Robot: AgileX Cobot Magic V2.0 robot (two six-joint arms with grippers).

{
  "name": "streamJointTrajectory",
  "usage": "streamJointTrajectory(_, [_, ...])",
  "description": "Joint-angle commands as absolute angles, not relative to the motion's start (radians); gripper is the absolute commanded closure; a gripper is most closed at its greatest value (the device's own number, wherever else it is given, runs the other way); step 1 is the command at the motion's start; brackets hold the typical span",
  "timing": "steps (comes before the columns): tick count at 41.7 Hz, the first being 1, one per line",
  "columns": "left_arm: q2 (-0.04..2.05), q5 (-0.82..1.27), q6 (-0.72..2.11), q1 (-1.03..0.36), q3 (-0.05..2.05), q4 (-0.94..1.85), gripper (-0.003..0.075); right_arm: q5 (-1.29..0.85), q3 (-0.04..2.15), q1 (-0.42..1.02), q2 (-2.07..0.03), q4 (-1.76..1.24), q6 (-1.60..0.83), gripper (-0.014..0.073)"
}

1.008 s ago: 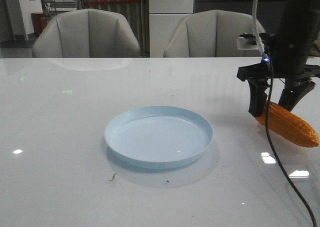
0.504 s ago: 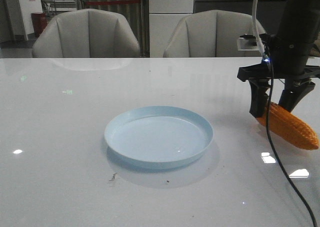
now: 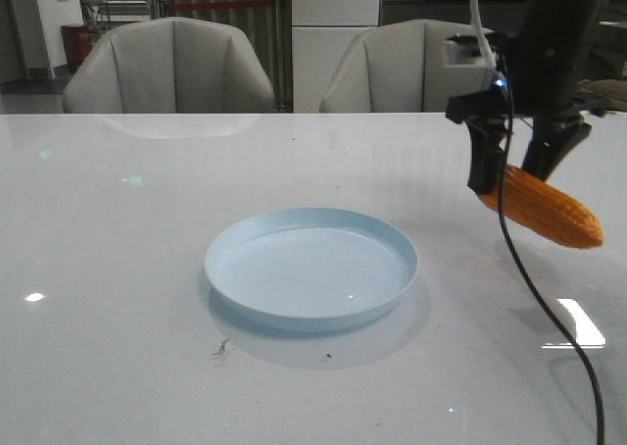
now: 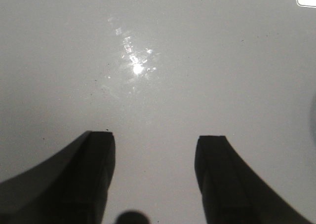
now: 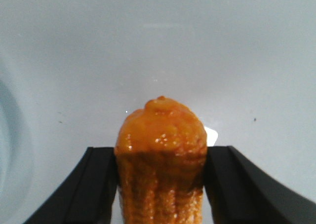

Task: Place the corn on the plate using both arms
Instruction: 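Lift the corn with the right gripper and carry it over the plate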

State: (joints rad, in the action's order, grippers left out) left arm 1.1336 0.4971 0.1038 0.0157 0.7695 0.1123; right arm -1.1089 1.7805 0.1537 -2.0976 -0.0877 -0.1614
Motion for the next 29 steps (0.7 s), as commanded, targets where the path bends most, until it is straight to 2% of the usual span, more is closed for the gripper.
streamJointTrajectory(1, [1.110,0.436,0.098,0.015,0.796,0.125,0.0287,-1.150,1.898,0.182,-2.035,-0.094,-0.172,0.0288])
streamJointTrajectory(12, [1.110,0.434,0.098,0.015,0.796,0.125,0.0287,-1.216,2.107,0.298,-2.035,-0.153,-0.172,0.0288])
streamJointTrajectory(29, [1.110,0.436,0.098,0.015,0.796,0.125,0.0287,-1.200,2.124,0.506,-2.105,-0.197,-0.172,0.0288])
